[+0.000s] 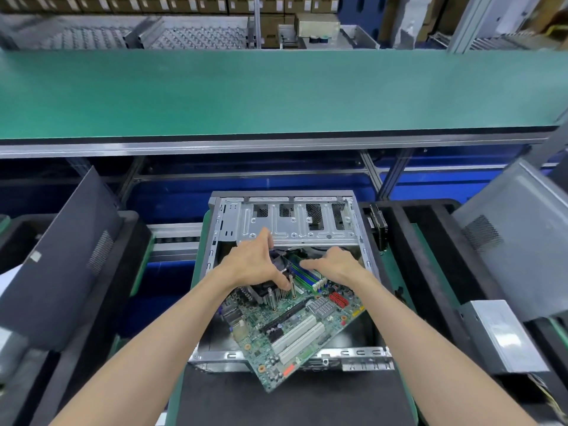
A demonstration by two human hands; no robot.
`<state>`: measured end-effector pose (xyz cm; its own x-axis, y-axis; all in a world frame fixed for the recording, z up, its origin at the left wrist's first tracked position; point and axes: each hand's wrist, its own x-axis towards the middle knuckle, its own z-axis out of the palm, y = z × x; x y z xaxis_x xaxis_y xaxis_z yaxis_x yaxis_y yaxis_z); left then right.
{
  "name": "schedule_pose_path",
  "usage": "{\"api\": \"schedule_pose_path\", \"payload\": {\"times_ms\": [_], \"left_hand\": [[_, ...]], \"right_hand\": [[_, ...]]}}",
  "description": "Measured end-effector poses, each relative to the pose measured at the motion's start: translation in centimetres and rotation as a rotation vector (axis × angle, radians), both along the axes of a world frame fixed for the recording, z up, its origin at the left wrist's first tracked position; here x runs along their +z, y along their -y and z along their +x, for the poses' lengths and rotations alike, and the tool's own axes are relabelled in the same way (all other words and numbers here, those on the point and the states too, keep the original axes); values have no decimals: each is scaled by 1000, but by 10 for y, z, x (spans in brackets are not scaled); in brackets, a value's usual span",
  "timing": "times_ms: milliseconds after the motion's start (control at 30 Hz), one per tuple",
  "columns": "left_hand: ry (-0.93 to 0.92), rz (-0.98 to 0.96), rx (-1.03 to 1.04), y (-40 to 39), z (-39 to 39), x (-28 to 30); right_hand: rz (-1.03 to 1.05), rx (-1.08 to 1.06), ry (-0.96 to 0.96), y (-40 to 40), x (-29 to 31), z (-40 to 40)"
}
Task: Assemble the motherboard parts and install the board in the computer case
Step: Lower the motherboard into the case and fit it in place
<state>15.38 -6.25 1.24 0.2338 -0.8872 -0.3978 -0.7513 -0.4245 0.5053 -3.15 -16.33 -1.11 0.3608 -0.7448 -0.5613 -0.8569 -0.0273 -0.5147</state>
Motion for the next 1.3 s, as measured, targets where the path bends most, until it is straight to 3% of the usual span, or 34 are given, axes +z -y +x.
{"api": "schedule_pose_path", "payload": {"times_ms": [367,567,767,1000,1300], "left_hand": [[21,11,72,-2,-1,6],[56,3,86,-1,-1,6],[74,-9,121,-2,-2,4],[114,-51,148,-8,-6,5],[155,-101,259,-16,-12,5]], "right_hand": [[-427,187,-287,-15,2,8],[-557,193,-293,-30,10,4],[-922,90,-180,-80,19,-22],[-797,-73,-278,-93,28,-27],[-731,-62,-132,-82,19,-17]]}}
